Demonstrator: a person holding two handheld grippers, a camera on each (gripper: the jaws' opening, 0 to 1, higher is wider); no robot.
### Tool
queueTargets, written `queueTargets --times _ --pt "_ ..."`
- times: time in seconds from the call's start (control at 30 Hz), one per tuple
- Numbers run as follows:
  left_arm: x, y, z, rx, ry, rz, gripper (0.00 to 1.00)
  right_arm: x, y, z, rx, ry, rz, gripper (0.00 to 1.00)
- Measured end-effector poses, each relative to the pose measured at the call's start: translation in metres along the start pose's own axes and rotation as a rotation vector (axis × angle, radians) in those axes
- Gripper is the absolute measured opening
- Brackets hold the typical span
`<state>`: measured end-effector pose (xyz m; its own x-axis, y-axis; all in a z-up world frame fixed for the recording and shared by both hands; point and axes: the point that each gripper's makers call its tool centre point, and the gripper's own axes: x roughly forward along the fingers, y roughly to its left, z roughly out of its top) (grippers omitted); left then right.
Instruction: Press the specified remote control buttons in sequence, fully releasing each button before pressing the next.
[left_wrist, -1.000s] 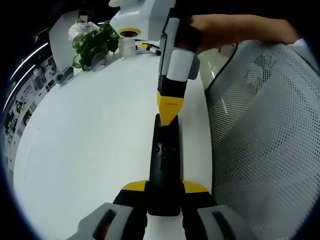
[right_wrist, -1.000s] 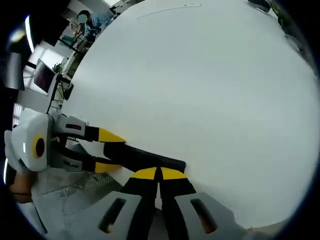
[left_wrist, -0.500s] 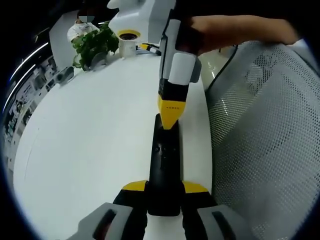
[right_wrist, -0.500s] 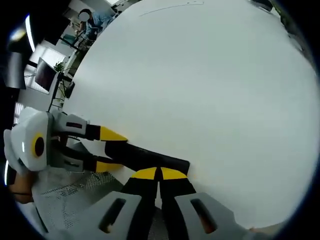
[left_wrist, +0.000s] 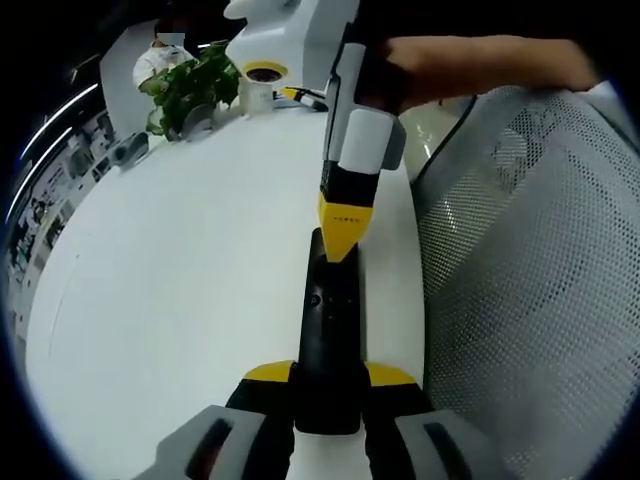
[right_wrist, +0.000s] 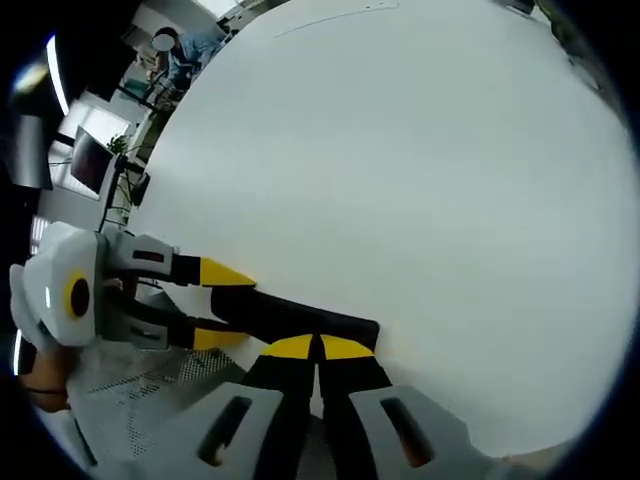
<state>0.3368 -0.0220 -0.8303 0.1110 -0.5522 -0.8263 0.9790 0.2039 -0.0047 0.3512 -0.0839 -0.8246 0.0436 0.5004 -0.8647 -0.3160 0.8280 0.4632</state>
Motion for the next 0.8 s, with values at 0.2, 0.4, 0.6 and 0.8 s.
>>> queueTargets --times 0.2,0.4,0.6,0.8 --pt "0.0 0.0 0.0 0.002 -0.004 0.001 0.25 -0.001 0.001 0.0 0.081 0.015 0.037 0.0" --pt "0.001 -0.003 0.002 0.016 -0.017 -0.005 0.24 -0.002 0.001 0.004 0.032 -0.006 0.01 0.0" --pt "0.003 -0.013 0.007 0.053 -0.025 -0.031 0.24 -0.004 0.006 0.009 -0.008 -0.032 0.022 0.0" --pt "0.004 -0.012 0.007 0.044 -0.025 -0.029 0.25 -0.001 0.003 0.002 0.029 0.013 0.028 0.0"
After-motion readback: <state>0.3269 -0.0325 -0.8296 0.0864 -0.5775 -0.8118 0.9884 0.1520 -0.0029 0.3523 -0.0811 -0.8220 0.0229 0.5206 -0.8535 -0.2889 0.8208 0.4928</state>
